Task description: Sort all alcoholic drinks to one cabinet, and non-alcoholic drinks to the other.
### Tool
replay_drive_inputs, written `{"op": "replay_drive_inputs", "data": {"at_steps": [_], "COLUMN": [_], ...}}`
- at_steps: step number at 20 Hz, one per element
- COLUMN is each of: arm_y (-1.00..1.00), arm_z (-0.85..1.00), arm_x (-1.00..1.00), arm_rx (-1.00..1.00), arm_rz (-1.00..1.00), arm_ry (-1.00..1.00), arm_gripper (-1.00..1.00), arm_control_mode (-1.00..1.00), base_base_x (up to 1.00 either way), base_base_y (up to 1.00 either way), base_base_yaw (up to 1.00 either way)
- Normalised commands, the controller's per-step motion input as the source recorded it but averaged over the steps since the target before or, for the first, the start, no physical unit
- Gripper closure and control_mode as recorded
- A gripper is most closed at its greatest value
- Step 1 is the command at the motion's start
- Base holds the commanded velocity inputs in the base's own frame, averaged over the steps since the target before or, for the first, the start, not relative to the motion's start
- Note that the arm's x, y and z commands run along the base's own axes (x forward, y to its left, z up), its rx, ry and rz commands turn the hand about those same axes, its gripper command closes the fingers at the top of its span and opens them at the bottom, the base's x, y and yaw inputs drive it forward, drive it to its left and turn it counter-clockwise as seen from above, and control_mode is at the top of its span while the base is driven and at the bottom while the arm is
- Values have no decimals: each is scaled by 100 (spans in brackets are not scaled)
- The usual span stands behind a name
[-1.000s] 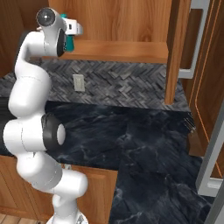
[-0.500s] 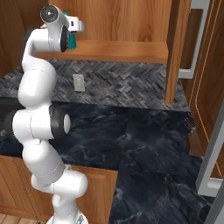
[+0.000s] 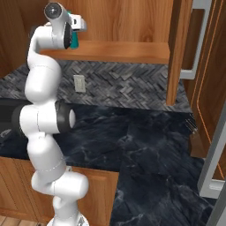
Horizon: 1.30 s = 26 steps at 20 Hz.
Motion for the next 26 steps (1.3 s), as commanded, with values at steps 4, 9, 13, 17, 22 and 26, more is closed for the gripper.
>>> {"op": "replay_drive_inputs", "data": {"at_steps": [4, 9, 13, 17, 22, 26], "arm_y": [2, 1, 4, 1, 0, 0], "arm_z": [0, 0, 0, 0, -5, -22], "arm_x": [48, 34, 26, -7, -83, -100], "arm_rx": [0, 0, 0, 0, 0, 0], "arm_rz": [0, 0, 0, 0, 0, 0], "arm_ry": [2, 5, 1, 0, 0, 0], "arm_gripper": [-100, -100, -100, -100, -100, -100], "arm_control_mode": [-100, -100, -100, -100, -100, -100], "base_base_x": [0, 0, 0, 0, 0, 0], "base_base_y": [0, 0, 0, 0, 0, 0], "base_base_yaw": [0, 0, 0, 0, 0, 0]}}
